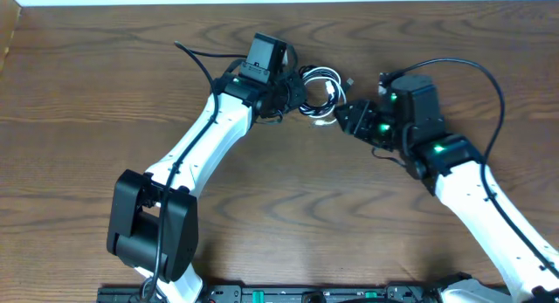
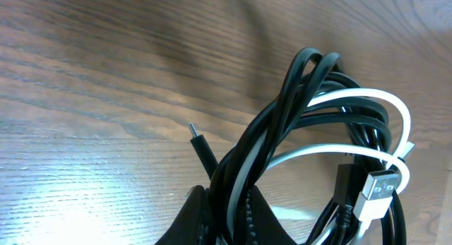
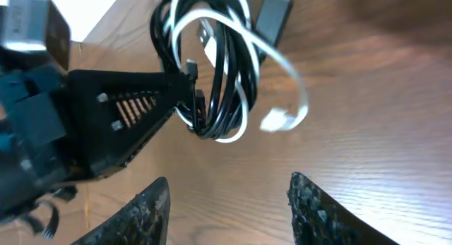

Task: Untangle cables

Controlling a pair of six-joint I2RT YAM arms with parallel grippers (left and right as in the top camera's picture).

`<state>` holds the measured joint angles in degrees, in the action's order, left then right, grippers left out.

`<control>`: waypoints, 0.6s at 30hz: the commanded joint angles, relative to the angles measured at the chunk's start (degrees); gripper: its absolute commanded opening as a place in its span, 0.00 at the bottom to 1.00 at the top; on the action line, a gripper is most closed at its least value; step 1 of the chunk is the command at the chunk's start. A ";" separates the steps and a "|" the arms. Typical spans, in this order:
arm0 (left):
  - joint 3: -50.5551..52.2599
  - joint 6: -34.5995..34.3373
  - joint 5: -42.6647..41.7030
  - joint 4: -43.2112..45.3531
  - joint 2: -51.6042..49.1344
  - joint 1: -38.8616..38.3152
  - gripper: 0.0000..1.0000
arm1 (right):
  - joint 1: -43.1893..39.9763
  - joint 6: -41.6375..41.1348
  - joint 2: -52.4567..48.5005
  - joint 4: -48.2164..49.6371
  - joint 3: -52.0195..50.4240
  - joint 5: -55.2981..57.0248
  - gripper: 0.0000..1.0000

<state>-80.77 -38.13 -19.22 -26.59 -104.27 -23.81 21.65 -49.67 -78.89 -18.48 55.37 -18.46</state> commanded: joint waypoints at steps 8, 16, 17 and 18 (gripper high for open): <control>-0.13 -1.16 -0.68 -0.46 -0.11 -2.75 0.07 | 2.47 -8.63 -6.45 5.55 1.03 4.61 0.48; -0.13 2.56 -0.70 -1.75 -0.11 -5.05 0.07 | 2.19 -8.63 -8.81 5.75 1.03 5.03 0.25; -0.13 3.06 -0.68 -2.12 -0.11 -5.20 0.08 | 2.19 -8.66 -8.90 5.53 1.03 5.01 0.17; -0.13 3.98 -0.68 -2.54 -0.11 -5.33 0.07 | 2.19 -8.63 -8.90 4.90 1.03 5.03 0.12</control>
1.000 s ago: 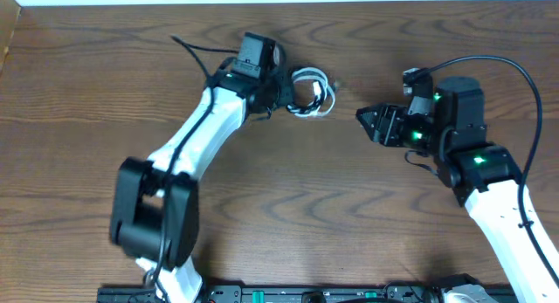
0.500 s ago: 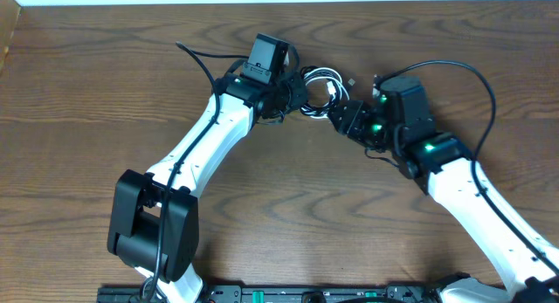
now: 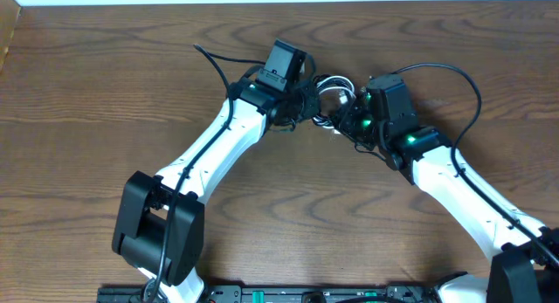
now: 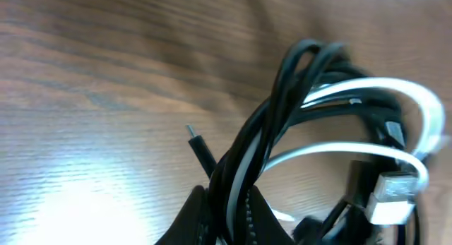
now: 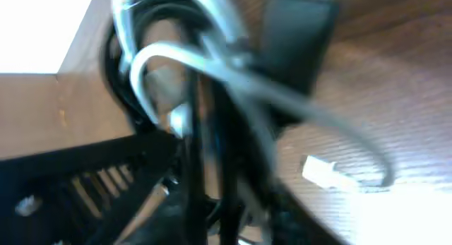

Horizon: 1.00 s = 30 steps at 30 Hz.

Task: Untangle cables

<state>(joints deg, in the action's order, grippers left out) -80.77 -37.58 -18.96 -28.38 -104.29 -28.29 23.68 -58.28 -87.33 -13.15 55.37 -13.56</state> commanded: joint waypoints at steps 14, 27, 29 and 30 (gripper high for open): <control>-0.09 22.69 -0.83 -1.57 -0.17 -0.87 0.07 | -6.64 12.83 -0.31 3.72 1.05 -20.98 0.01; -0.09 23.65 3.91 -2.01 -0.17 -0.39 0.08 | -20.13 19.65 0.42 -0.85 1.03 -41.55 0.01; -0.09 24.61 1.07 -1.92 -0.17 -0.39 0.07 | -20.24 19.80 0.42 -3.72 1.03 -37.94 0.01; -0.09 24.98 -0.35 -1.77 -0.15 -0.39 0.07 | -20.20 20.57 0.42 -4.04 1.03 -37.77 0.01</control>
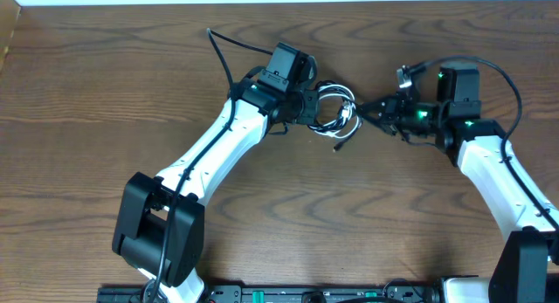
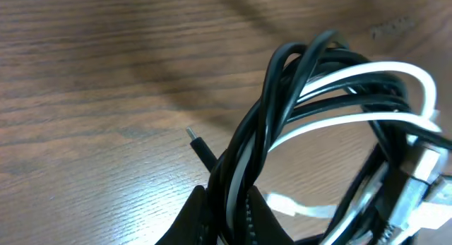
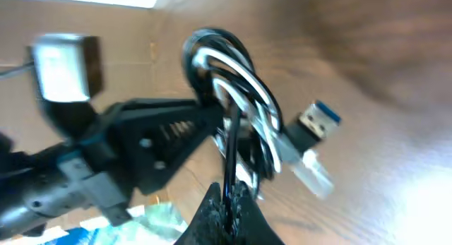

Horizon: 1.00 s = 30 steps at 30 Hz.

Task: Untangle cables

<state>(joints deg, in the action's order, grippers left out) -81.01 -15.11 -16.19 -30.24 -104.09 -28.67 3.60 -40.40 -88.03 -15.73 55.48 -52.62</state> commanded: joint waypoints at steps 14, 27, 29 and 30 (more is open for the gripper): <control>0.15 3.85 -1.81 1.11 -0.37 0.02 0.07 | 1.31 6.21 1.55 -0.42 0.94 4.48 0.24; 0.15 25.16 -20.96 0.11 -0.20 0.04 0.08 | 1.16 13.27 1.57 -8.55 1.01 23.47 0.24; 0.15 25.16 -20.87 0.09 -0.20 0.02 0.07 | 0.59 13.27 1.57 -8.59 1.31 23.12 0.24; 0.15 25.16 -20.79 0.11 -0.20 0.04 0.07 | 0.26 13.31 1.64 -8.83 1.75 22.38 0.24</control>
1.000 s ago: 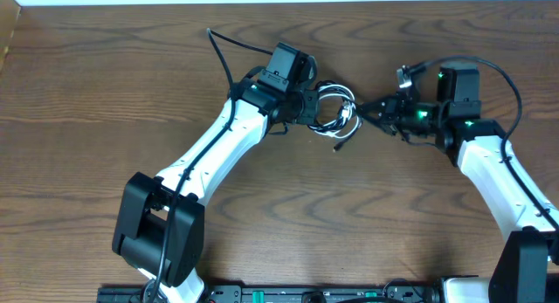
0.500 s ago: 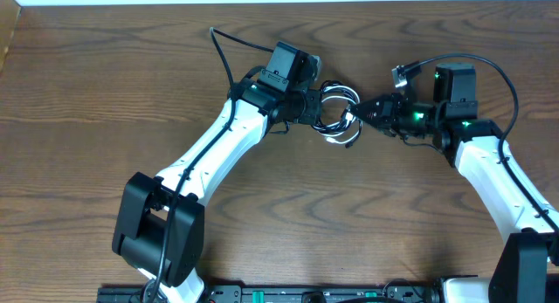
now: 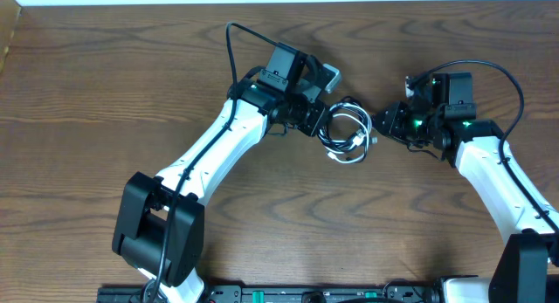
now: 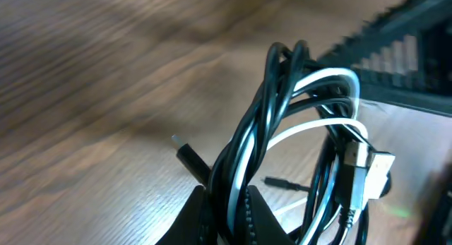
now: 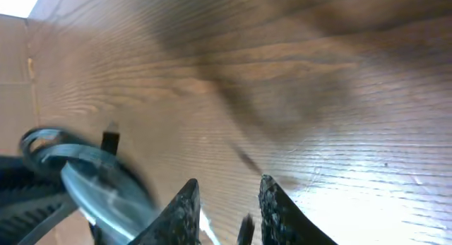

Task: Untangle cables

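Observation:
A bundle of black and white cables (image 3: 348,133) hangs looped together just above the table's far middle. My left gripper (image 3: 316,120) is shut on its left side; in the left wrist view the fingers (image 4: 226,195) pinch black and white strands of the bundle (image 4: 304,125). A white USB plug (image 4: 367,167) and a black connector (image 4: 189,160) stick out of it. My right gripper (image 3: 391,121) sits just right of the bundle, open (image 5: 226,185). A black cable tip (image 5: 246,231) shows low between its fingers, not pinched. The bundle (image 5: 85,167) is blurred at that view's left.
The wooden table (image 3: 105,120) runs out to a white edge at the back. A cardboard box corner (image 3: 7,32) stands at the far left. A black rail (image 3: 306,294) lies along the front edge. Each arm's own black lead arcs above its wrist.
My right gripper, then shut on a black strand drawn out of the bundle, now stands open with nothing pinched. The left gripper has turned and the bundle sits a little further right and nearer the front.
My left gripper held the bundle throughout. The right gripper was open just short of the bundle, then in among its loops, then shut on a black strand and back to the right. Now it is open beside the bundle.

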Controlling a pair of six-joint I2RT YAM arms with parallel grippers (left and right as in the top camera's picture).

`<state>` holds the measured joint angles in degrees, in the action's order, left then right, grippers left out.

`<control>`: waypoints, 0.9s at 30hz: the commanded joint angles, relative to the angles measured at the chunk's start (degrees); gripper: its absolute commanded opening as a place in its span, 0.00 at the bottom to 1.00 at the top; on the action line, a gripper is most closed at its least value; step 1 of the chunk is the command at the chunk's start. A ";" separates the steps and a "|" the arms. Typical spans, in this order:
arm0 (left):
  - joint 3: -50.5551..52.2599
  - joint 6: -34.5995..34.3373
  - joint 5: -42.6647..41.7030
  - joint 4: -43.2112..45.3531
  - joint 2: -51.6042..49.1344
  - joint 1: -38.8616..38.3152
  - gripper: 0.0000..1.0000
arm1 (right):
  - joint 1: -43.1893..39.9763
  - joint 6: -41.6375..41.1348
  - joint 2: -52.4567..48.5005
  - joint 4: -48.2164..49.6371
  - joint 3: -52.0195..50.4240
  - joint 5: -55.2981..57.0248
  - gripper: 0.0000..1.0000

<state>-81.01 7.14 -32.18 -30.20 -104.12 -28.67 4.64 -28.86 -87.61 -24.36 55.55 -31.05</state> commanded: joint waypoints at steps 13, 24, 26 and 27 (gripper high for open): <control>0.15 -30.99 22.21 4.15 -0.17 0.76 0.08 | 0.61 1.11 6.73 -5.75 8.90 -3.80 0.26; 0.15 -47.95 22.14 3.43 -0.17 0.66 0.08 | 10.32 -13.79 1.75 -5.07 8.11 6.62 0.25; 0.15 -48.35 21.51 3.26 -0.17 0.59 0.07 | 11.26 -15.26 0.42 -3.52 8.11 7.17 0.24; 0.15 -48.35 20.57 3.26 -0.17 0.57 0.07 | 11.61 -15.98 -0.24 -2.51 8.11 7.10 0.24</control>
<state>-81.01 -37.58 -11.16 -26.83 -104.14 -28.08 14.98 -39.86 -85.95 -28.53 63.68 -26.70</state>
